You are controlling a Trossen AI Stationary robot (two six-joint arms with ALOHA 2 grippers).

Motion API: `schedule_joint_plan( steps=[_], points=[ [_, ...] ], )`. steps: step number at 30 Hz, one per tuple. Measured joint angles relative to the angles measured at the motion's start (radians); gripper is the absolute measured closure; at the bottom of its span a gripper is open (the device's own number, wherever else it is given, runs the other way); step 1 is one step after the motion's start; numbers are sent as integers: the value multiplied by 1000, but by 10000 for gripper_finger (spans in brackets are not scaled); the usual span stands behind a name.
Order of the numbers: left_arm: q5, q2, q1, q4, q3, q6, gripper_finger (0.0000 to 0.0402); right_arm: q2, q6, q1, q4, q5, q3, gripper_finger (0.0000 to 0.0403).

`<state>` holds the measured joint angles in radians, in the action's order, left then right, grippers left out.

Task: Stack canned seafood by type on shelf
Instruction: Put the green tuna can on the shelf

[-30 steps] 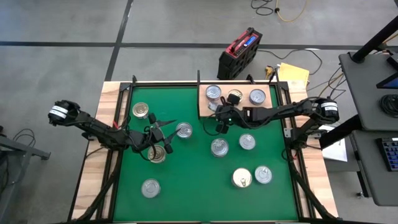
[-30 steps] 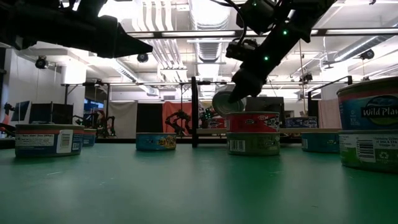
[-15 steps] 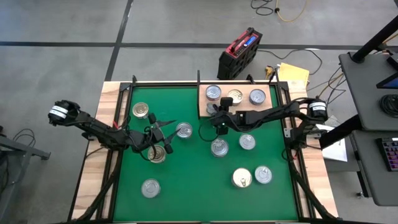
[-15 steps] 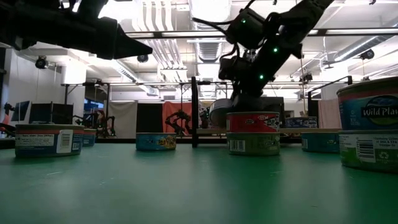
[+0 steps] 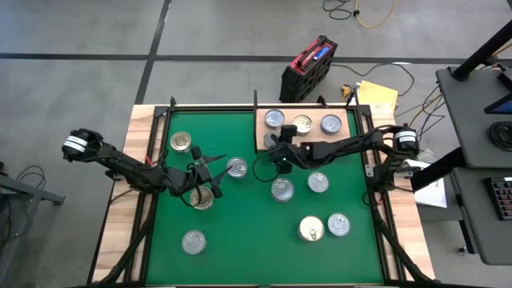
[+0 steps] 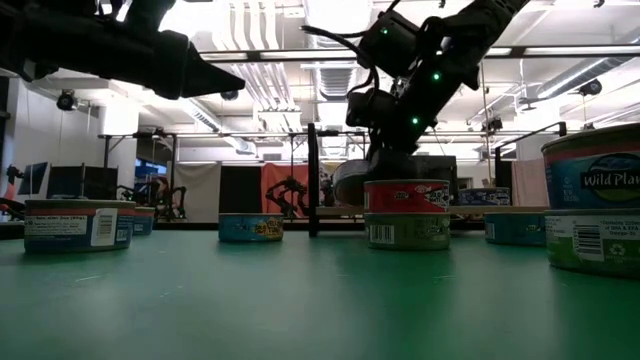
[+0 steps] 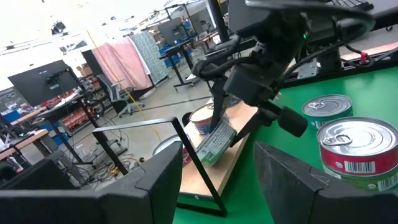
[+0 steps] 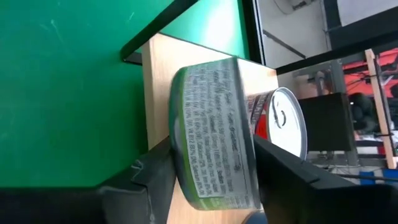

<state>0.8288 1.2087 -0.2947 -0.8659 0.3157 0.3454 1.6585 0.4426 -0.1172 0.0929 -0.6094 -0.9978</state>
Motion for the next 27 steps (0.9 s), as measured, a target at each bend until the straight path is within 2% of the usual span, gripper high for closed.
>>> schedule_joint_plan(
  steps=[10, 27],
  points=[
    [0, 0, 0, 1, 0, -7, 219, -6, -84, 1, 67, -3, -9, 212],
    [0, 0, 0, 1, 0, -12, 219, -14, -172, 1, 96, 11, -9, 140]
  ],
)
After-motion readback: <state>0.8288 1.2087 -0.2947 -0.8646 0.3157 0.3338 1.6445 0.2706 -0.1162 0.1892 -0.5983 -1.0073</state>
